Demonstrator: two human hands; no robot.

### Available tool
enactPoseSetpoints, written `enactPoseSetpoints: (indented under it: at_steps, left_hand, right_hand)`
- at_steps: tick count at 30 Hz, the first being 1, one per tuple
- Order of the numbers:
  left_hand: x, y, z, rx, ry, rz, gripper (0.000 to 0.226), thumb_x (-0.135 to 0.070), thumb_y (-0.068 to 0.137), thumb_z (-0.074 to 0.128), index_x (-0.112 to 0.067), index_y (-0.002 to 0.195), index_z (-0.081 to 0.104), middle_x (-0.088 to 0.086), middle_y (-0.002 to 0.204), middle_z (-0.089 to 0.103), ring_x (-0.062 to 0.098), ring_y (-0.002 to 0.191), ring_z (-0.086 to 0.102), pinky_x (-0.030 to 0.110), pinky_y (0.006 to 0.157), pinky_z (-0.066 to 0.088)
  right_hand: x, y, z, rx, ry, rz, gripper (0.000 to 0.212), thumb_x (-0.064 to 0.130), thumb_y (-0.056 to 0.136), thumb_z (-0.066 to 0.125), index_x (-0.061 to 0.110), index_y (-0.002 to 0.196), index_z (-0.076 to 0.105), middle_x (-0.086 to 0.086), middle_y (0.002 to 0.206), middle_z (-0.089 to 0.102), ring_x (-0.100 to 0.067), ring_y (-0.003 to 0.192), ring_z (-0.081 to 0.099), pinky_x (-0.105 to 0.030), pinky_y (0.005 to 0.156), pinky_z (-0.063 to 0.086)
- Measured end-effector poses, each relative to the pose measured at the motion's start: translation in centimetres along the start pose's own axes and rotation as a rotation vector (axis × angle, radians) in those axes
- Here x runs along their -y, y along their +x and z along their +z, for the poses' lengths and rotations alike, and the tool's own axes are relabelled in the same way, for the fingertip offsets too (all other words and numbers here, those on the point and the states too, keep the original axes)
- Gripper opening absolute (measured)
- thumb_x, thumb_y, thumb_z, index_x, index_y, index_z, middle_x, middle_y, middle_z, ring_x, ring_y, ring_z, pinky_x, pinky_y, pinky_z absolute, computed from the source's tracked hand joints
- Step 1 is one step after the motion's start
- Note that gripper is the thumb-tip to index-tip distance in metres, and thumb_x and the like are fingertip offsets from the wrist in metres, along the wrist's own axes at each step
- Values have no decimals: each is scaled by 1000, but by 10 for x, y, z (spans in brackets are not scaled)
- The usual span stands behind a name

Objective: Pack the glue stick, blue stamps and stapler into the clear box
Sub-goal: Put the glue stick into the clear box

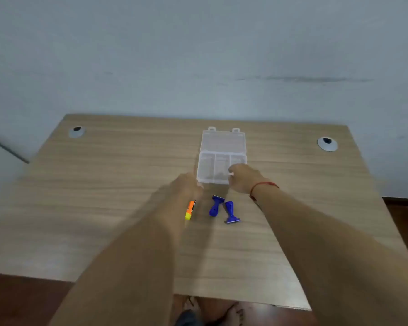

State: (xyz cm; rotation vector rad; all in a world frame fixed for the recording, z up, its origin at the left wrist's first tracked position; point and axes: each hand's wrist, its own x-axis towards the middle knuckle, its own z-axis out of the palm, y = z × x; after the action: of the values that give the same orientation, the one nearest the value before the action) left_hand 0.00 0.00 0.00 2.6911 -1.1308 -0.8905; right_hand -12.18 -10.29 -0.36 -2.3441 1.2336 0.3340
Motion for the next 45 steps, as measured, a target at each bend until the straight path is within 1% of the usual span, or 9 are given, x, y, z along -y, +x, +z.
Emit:
enactPoseSetpoints:
  at_steps: [6, 10, 15, 20, 28, 32, 36, 39, 45]
  left_hand:
    - [23, 16, 41, 53, 67, -111, 40, -24, 87, 58, -8, 123, 55, 10, 129, 59, 30, 119, 57, 31, 87, 45]
    - [35, 29, 48, 14, 33, -117, 28, -21, 80, 63, -5, 102, 66, 16, 111, 69, 34, 104, 64, 30, 70, 41]
    - [37, 38, 39, -39, -36, -134, 28, -28, 78, 62, -8, 98, 64, 13, 106, 69, 34, 101, 63, 30, 70, 40]
    - [24, 43, 15, -125, -211, -164, 23, -28, 78, 64, -10, 82, 51, 12, 95, 65, 27, 75, 51, 29, 61, 35]
    - [-7, 75, 5, -61, -285, -111, 23, -28, 74, 64, -9, 70, 52, 12, 80, 58, 31, 74, 62, 27, 42, 32]
    - [-16, 90, 12, -59, -271, -90, 22, -26, 77, 65, -11, 64, 53, 16, 96, 70, 30, 81, 61, 27, 60, 38]
    - [-18, 100, 19, -76, -265, -93, 31, -26, 79, 66, -4, 99, 70, 15, 112, 71, 32, 105, 66, 31, 70, 45]
    - [-14, 93, 20, -81, -305, -97, 36, -27, 81, 66, -3, 107, 69, 15, 116, 69, 33, 110, 64, 33, 82, 50]
    - [-7, 58, 29, -43, -238, -119, 35, -19, 78, 63, -3, 109, 68, 16, 114, 69, 34, 105, 66, 33, 79, 52]
  right_hand:
    - [-5, 16, 28, -38, -74, 26, 29, 5, 95, 45, 3, 123, 53, -16, 127, 54, -35, 117, 56, -42, 96, 46]
    - [-5, 18, 32, -64, -120, 51, 33, -5, 91, 46, 0, 122, 53, -20, 127, 56, -38, 117, 57, -42, 95, 47]
    - [-8, 21, 29, -78, -54, 103, 32, -6, 90, 49, 4, 120, 57, -19, 123, 60, -36, 113, 61, -41, 93, 50]
    - [-8, 13, 29, -10, 5, 132, 33, -6, 91, 49, 6, 121, 58, -18, 126, 58, -36, 116, 59, -41, 96, 49]
    - [-7, 17, 28, 18, 55, 171, 31, -1, 92, 49, 5, 121, 59, -17, 126, 60, -34, 115, 61, -40, 96, 51]
    - [-8, 22, 28, 20, 62, 161, 29, 1, 93, 50, 5, 120, 59, -18, 125, 60, -34, 114, 61, -41, 97, 51]
    - [-11, 26, 29, 25, 64, 152, 30, 2, 93, 50, 5, 121, 60, -18, 126, 59, -36, 115, 60, -44, 99, 50]
    - [-11, 22, 31, 24, 58, 165, 32, 2, 90, 57, 7, 121, 59, -16, 124, 60, -33, 114, 61, -45, 98, 51]
    - [-9, 3, 27, -71, 105, 185, 28, 4, 88, 59, 6, 116, 60, -16, 120, 64, -34, 110, 62, -41, 93, 53]
